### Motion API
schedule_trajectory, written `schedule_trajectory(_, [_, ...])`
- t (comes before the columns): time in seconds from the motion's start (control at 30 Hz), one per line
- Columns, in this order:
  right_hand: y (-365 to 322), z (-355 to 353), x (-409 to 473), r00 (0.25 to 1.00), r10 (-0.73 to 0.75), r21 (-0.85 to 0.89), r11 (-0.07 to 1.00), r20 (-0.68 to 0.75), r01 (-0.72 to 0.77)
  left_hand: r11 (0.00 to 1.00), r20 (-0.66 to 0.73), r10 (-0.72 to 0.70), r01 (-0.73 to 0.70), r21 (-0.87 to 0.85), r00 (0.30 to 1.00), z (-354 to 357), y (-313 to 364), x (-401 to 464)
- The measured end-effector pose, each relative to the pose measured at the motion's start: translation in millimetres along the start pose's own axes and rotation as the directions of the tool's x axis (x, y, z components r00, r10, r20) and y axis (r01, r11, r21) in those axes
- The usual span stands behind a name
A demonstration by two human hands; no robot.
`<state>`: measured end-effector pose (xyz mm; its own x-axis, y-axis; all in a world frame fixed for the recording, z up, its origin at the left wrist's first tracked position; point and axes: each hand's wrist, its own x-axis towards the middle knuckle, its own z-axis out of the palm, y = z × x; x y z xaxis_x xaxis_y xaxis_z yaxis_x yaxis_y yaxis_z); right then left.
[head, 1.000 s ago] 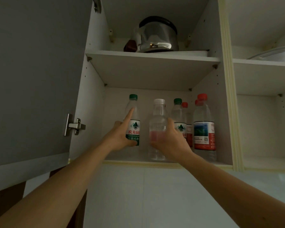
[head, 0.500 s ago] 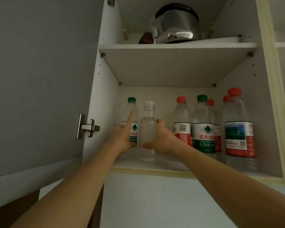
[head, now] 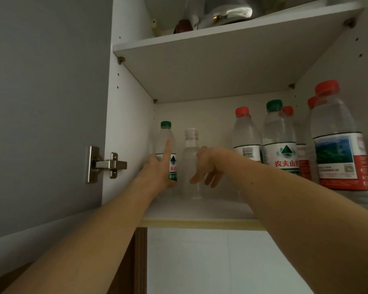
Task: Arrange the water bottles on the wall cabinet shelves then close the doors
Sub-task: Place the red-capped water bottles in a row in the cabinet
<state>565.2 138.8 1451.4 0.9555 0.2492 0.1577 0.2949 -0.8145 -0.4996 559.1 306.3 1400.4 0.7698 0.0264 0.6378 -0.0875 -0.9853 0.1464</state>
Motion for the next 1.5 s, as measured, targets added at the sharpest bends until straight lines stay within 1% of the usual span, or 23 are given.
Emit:
schedule_trajectory(0.07, [1, 2, 6, 1.000, 0.000, 0.024, 1.000, 0.003, 0.000, 0.977, -0.045, 0.012, -0.003, 0.214, 0.999, -1, 2, 2])
schedule_trajectory(0.1, [2, 4, 11, 1.000, -0.017, 0.048, 0.999, -0.015, 0.018, 0.946, -0.065, 0.032, -0.009, 0.325, 0.997, -3, 3, 3])
schedule_trajectory(0.2, [6, 13, 21, 0.995, -0.065, 0.089, 0.993, -0.072, 0.072, 0.795, -0.094, 0.091, -0.016, 0.606, 0.991, -13, 2, 11])
schedule_trajectory(0.27, [6, 18, 23, 0.991, -0.097, 0.071, 0.992, -0.091, 0.104, 0.688, -0.085, 0.110, -0.014, 0.725, 0.990, -17, -1, 15])
schedule_trajectory(0.33, [7, 21, 23, 0.985, -0.126, 0.066, 0.989, -0.117, 0.134, 0.605, -0.068, 0.117, -0.016, 0.796, 0.991, -17, -5, 18])
schedule_trajectory(0.4, [8, 23, 24, 0.979, -0.145, 0.061, 0.986, -0.140, 0.155, 0.547, -0.067, 0.121, -0.010, 0.837, 0.990, -15, -8, 20])
schedule_trajectory(0.57, [9, 24, 27, 0.970, -0.174, -0.053, 0.985, -0.173, 0.167, 0.470, -0.060, 0.077, 0.017, 0.882, 0.995, -9, -10, 27])
schedule_trajectory(0.63, [6, 26, 28, 0.973, -0.152, -0.048, 0.988, -0.176, 0.146, 0.460, -0.047, 0.048, 0.020, 0.888, 0.998, -8, -10, 28])
schedule_trajectory(0.77, [5, 32, 28, 0.979, -0.108, 0.039, 0.992, -0.175, 0.116, 0.455, -0.054, 0.020, 0.039, 0.890, 0.998, -4, -11, 31])
schedule_trajectory(0.87, [6, 34, 31, 0.976, -0.109, 0.044, 0.992, -0.186, 0.119, 0.445, -0.059, 0.019, 0.045, 0.894, 0.998, -4, -11, 32])
schedule_trajectory(1.03, [7, 34, 35, 0.956, -0.138, 0.089, 0.982, -0.260, 0.166, 0.462, -0.071, 0.040, 0.045, 0.886, 0.997, -6, -11, 30])
schedule_trajectory(1.17, [7, 34, 36, 0.954, -0.200, 0.123, 0.965, -0.223, 0.231, 0.506, -0.087, 0.061, 0.044, 0.861, 0.994, -8, -9, 28])
schedule_trajectory(1.27, [10, 33, 35, 0.954, -0.238, 0.082, 0.963, -0.182, 0.256, 0.570, -0.117, 0.105, 0.037, 0.821, 0.988, -8, -8, 26])
schedule_trajectory(1.33, [16, 29, 33, 0.958, -0.235, 0.060, 0.967, -0.161, 0.247, 0.621, -0.119, 0.171, -0.013, 0.784, 0.978, -7, -7, 25])
schedule_trajectory(1.4, [21, 27, 31, 0.970, -0.214, 0.041, 0.975, -0.112, 0.219, 0.659, -0.057, 0.227, -0.110, 0.744, 0.972, -4, -5, 26])
schedule_trajectory(1.43, [22, 27, 30, 0.975, -0.204, 0.033, 0.978, -0.088, 0.207, 0.681, -0.025, 0.234, -0.145, 0.718, 0.972, -2, -5, 26])
schedule_trajectory(1.5, [22, 27, 28, 0.976, -0.202, 0.000, 0.979, -0.081, 0.203, 0.721, -0.007, 0.234, -0.169, 0.672, 0.972, -1, -6, 30])
